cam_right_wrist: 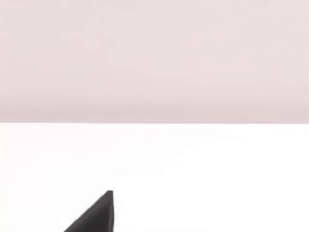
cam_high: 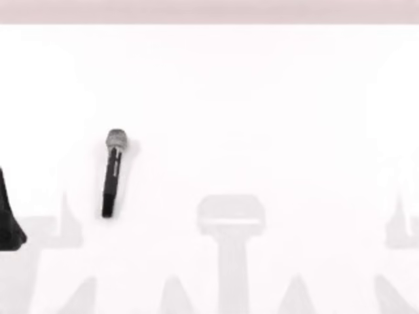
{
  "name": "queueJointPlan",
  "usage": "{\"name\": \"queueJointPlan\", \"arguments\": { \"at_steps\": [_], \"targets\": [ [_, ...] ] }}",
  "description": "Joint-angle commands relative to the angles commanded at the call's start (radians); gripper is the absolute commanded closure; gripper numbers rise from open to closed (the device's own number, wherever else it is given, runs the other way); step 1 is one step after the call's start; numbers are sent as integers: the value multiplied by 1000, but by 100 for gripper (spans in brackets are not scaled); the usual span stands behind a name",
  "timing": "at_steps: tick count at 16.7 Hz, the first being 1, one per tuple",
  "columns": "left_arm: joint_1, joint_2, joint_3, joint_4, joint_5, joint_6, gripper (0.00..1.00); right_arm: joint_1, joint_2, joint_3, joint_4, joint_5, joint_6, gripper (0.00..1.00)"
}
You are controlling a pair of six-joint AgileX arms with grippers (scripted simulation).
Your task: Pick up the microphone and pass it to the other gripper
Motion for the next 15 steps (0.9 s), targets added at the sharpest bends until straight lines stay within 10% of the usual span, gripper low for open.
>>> {"name": "queueJointPlan", "arguments": {
  "at_steps": [7,15],
  "targets": [
    [-33,156,148,-97,6,-28,0,0,0,0,0,0,0,0],
    [-140,897,662,-477,13,-127,0,0,0,0,0,0,0,0]
  ]
}}
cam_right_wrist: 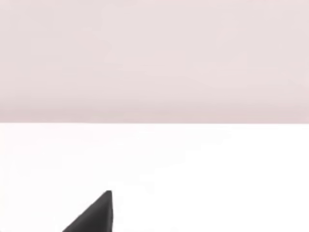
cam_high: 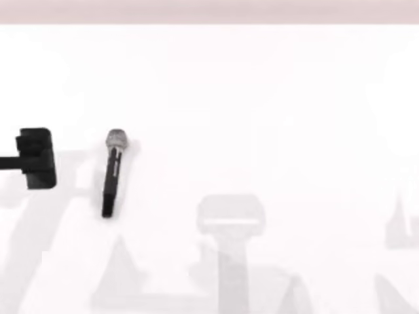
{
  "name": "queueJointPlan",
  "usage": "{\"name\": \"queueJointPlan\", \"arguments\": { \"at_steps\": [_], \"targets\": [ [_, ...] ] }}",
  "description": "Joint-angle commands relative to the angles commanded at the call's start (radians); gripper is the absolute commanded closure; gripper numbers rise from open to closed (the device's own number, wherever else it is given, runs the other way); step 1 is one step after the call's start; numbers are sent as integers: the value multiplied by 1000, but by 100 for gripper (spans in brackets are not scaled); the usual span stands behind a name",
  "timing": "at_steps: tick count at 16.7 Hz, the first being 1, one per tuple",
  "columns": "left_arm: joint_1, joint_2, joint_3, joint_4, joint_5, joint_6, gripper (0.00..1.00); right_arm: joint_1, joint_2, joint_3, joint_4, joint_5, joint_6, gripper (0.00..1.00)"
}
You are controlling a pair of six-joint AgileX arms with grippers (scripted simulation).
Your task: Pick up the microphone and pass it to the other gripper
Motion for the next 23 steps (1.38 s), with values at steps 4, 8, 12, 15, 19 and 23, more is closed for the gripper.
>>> {"name": "queueJointPlan", "arguments": {
  "at_steps": [4,8,12,15,19,23],
  "targets": [
    [-59,416,269,-211,5,-53,0,0,0,0,0,0,0,0],
    [-110,731,508,-379,12,-100,0,0,0,0,0,0,0,0],
    [-143,935,679,-481,17,-132,0,0,0,0,0,0,0,0],
    [-154,996,735,-509,19,-141,0,0,0,0,0,0,0,0],
    [-154,998,737,-510,19,-142,0,0,0,0,0,0,0,0],
    [-152,1018,712,-469,19,-140,0,0,0,0,0,0,0,0]
  ]
}}
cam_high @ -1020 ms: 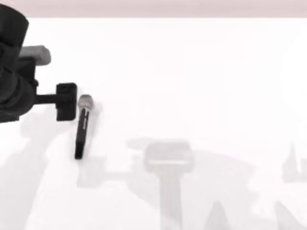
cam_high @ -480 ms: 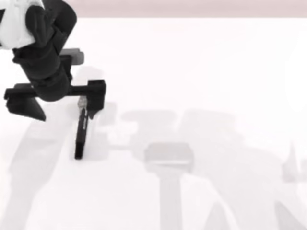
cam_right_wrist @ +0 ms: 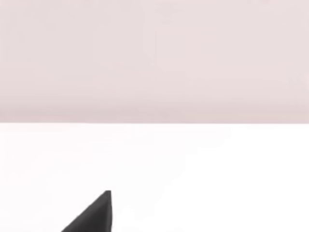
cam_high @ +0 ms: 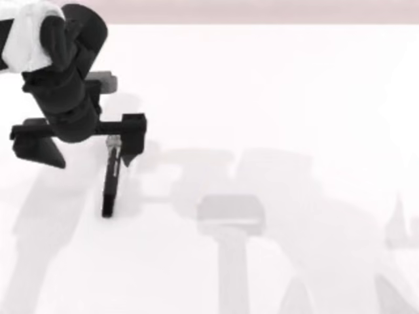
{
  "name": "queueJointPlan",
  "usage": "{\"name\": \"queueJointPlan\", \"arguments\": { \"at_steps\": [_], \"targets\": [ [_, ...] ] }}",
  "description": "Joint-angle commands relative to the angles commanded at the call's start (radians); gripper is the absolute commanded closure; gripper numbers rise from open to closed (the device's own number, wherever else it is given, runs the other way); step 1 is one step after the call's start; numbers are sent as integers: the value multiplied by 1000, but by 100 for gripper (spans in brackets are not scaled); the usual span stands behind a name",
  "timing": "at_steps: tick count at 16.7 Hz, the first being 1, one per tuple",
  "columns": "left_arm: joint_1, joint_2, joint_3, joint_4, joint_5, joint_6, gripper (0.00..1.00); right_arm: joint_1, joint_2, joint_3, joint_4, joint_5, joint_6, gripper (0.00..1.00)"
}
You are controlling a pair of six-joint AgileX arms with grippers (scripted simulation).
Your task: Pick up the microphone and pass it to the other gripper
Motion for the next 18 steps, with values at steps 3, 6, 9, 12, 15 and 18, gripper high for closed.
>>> {"name": "queueJointPlan", "arguments": {
  "at_steps": [3,6,9,12,15,18],
  "targets": [
    [-4,66,-53,127,0,-2,0,0,0,0,0,0,0,0],
    [-7,136,-112,260,0,-5,0,0,0,0,0,0,0,0],
    [-9,167,-135,306,1,-6,0,0,0,0,0,0,0,0],
    [-9,167,-135,306,1,-6,0,0,0,0,0,0,0,0],
    [-9,167,-135,306,1,-6,23,0,0,0,0,0,0,0],
    [-9,167,-135,306,1,-6,45,0,0,0,0,0,0,0]
  ]
}}
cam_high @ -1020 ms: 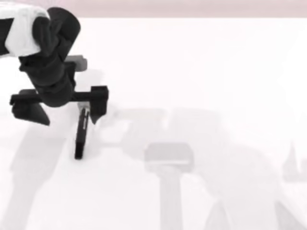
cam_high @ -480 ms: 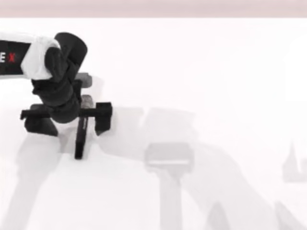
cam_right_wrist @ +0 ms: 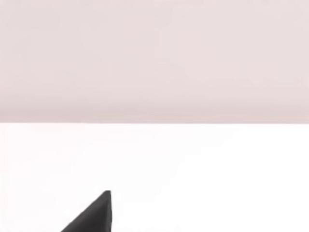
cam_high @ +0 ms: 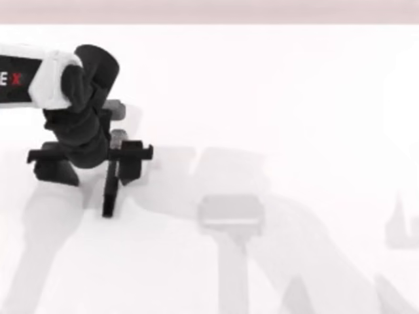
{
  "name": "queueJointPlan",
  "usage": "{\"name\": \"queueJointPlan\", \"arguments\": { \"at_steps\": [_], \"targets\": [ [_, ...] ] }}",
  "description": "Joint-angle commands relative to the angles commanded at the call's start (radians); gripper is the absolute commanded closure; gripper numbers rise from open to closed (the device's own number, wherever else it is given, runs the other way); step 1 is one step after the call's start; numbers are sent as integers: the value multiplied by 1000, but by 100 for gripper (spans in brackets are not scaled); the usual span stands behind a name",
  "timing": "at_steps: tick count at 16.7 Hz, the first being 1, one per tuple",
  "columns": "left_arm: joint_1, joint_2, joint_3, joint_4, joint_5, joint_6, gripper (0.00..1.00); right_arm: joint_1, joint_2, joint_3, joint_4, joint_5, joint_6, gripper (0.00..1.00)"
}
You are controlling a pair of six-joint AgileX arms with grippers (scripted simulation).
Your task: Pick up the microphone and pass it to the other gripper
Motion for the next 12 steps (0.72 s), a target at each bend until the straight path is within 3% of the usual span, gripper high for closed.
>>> {"name": "queueJointPlan", "arguments": {
  "at_steps": [7,12],
  "targets": [
    [0,0,0,0,0,0,98,0,0,0,0,0,0,0],
    [0,0,0,0,0,0,100,0,0,0,0,0,0,0]
  ]
}}
